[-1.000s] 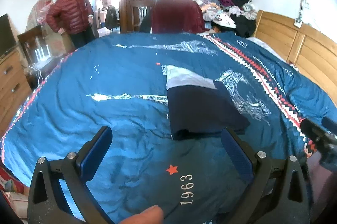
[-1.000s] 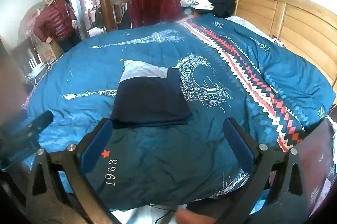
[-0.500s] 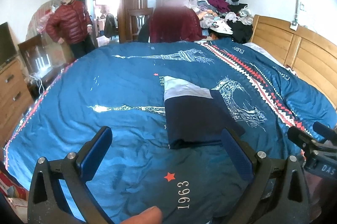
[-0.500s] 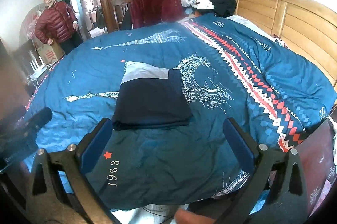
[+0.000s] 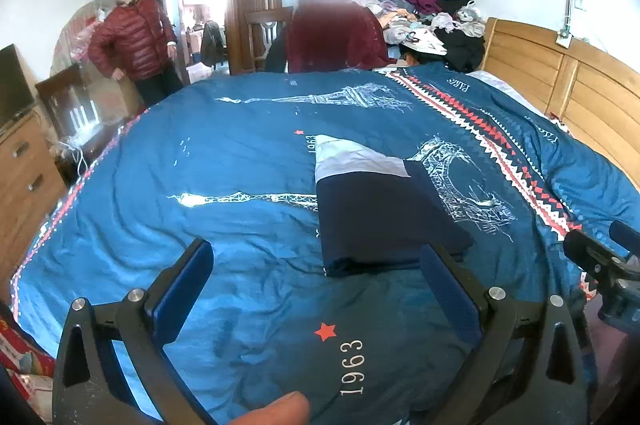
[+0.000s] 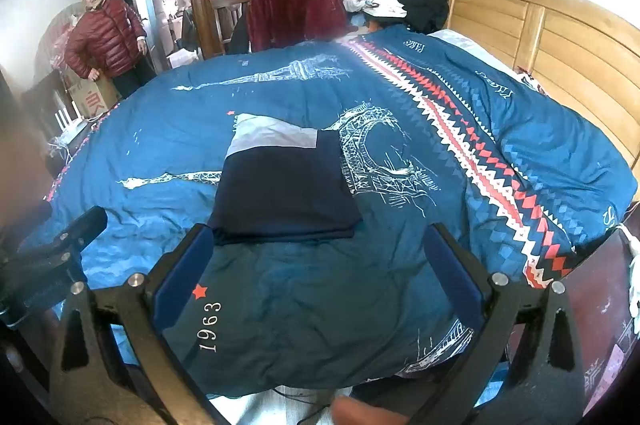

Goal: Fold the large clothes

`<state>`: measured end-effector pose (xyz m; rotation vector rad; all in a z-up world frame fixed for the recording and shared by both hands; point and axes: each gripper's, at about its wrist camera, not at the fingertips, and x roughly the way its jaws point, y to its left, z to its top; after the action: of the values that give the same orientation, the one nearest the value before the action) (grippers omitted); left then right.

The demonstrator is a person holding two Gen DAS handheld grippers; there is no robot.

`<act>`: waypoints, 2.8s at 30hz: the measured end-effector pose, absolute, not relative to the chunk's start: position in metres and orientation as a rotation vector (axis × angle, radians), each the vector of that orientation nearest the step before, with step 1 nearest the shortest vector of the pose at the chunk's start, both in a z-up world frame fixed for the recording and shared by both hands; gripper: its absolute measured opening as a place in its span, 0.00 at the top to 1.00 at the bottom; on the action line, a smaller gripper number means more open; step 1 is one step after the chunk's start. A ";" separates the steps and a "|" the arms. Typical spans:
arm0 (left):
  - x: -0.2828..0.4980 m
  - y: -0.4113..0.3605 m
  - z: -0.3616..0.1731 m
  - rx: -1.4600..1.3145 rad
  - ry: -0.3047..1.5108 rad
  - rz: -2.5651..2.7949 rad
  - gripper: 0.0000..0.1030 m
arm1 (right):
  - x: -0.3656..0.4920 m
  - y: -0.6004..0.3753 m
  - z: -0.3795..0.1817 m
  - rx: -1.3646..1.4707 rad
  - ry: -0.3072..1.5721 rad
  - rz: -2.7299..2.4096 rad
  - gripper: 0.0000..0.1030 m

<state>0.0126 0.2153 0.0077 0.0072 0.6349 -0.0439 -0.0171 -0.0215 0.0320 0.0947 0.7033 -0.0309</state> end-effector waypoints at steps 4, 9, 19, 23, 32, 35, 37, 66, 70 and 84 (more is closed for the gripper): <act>0.014 0.214 0.003 0.011 0.635 -0.040 0.00 | -0.012 -0.027 0.022 0.097 0.734 -0.043 0.00; 0.024 0.195 -0.023 0.057 0.688 -0.093 0.00 | -0.021 -0.053 -0.003 0.094 0.808 -0.112 0.00; 0.013 -0.012 -0.058 0.250 0.774 -0.540 0.00 | -0.101 -0.252 -0.061 0.346 0.885 -0.593 0.00; -0.002 -0.123 -0.086 0.334 0.846 -0.710 0.00 | -0.134 -0.352 -0.098 0.490 0.950 -0.848 0.00; -0.048 -0.282 -0.123 0.479 0.877 -0.866 0.00 | -0.164 -0.430 -0.117 0.575 0.915 -1.001 0.00; -0.051 -0.305 -0.132 0.512 0.886 -0.882 0.00 | -0.171 -0.447 -0.120 0.596 0.894 -1.042 0.00; -0.054 -0.317 -0.134 0.481 0.866 -0.918 0.00 | -0.178 -0.455 -0.123 0.611 0.884 -1.071 0.00; -0.102 -0.386 -0.139 0.492 0.852 -0.992 0.00 | -0.229 -0.463 -0.124 0.665 0.810 -1.205 0.00; -0.102 -0.386 -0.139 0.492 0.852 -0.991 0.00 | -0.230 -0.462 -0.124 0.665 0.810 -1.205 0.00; -0.102 -0.386 -0.139 0.493 0.852 -0.990 0.00 | -0.230 -0.462 -0.124 0.664 0.809 -1.205 0.00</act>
<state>-0.1021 -0.3864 -0.1389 0.4928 0.8524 -0.9904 -0.2302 -0.4617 -0.1243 0.6641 0.8092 -1.2049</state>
